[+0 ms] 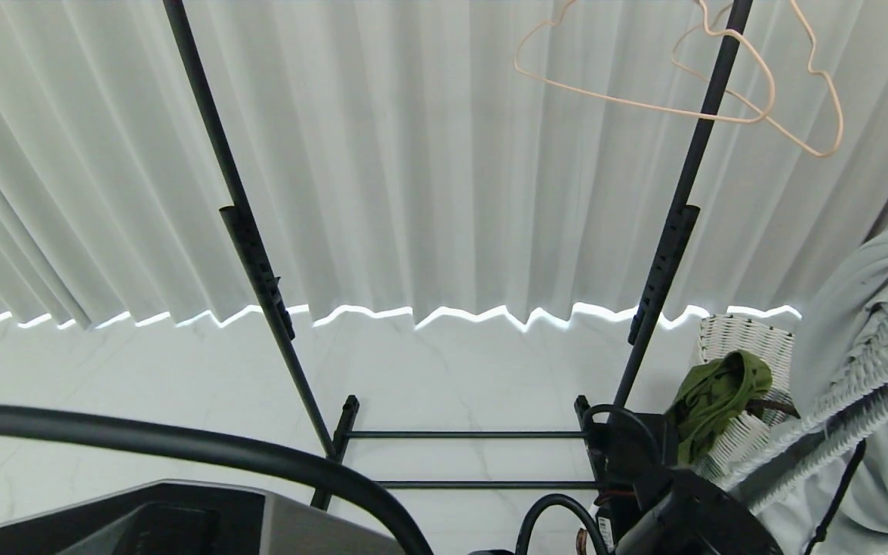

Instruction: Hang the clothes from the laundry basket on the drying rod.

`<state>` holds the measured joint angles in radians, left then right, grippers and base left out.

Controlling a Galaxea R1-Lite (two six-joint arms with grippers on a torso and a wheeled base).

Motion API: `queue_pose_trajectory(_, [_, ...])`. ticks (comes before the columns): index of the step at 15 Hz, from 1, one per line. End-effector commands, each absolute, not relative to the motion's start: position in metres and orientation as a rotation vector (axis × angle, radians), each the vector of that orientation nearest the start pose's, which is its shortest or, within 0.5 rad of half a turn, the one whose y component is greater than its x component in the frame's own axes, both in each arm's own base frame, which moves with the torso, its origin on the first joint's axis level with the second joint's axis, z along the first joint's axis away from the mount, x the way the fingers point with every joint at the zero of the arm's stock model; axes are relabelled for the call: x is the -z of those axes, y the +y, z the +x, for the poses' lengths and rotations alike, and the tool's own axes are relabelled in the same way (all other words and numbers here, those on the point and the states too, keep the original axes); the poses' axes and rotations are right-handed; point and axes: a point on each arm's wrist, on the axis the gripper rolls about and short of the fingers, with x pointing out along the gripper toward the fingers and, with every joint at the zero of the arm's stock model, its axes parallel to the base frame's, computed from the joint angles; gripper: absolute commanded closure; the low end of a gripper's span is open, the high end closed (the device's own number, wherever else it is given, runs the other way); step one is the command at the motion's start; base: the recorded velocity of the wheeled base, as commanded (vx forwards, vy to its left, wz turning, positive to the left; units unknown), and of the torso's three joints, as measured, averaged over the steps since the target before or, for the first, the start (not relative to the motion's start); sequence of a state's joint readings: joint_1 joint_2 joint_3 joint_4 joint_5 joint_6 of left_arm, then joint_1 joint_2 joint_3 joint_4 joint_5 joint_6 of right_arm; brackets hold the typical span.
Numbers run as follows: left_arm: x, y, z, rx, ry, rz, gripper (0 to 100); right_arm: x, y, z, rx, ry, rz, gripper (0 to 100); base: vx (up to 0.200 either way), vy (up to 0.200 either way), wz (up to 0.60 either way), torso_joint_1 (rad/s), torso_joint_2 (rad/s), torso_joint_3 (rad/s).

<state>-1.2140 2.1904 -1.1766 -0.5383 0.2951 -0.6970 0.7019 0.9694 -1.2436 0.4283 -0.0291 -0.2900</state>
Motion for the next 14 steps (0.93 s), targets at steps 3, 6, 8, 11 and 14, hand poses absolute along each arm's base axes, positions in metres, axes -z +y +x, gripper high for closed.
queue_pose_trajectory(3, [-0.106, -0.364, 0.144, 0.639, 0.557, -0.212, 100, -0.348, 0.052, 0.063, -0.686, 0.062, -0.348, 100, 0.0, 0.0, 0.0, 0.0, 0.0, 0.0])
queue_pose_trajectory(6, [-0.127, -0.307, 0.125, 0.627, 0.506, -0.087, 100, -0.347, 0.057, 0.069, -0.686, 0.066, -0.383, 100, 0.0, 0.0, 0.0, 0.0, 0.0, 0.0])
queue_pose_trajectory(8, [-0.17, -0.283, 0.118, 0.652, 0.411, -0.136, 100, -0.346, 0.057, 0.069, -0.694, 0.055, -0.425, 100, 0.0, 0.0, 0.0, 0.0, 0.0, 0.0])
queue_pose_trajectory(11, [-0.217, -0.228, 0.106, 0.649, 0.302, -0.104, 100, -0.349, 0.066, 0.079, -0.697, 0.006, -0.487, 100, 0.0, 0.0, 0.0, 0.0, 0.0, 0.0])
queue_pose_trajectory(14, [-0.241, -0.174, 0.11, 0.533, 0.279, -0.135, 100, -0.353, 0.087, 0.097, -0.719, -0.075, -0.527, 100, 0.0, 0.0, 0.0, 0.0, 0.0, 0.0])
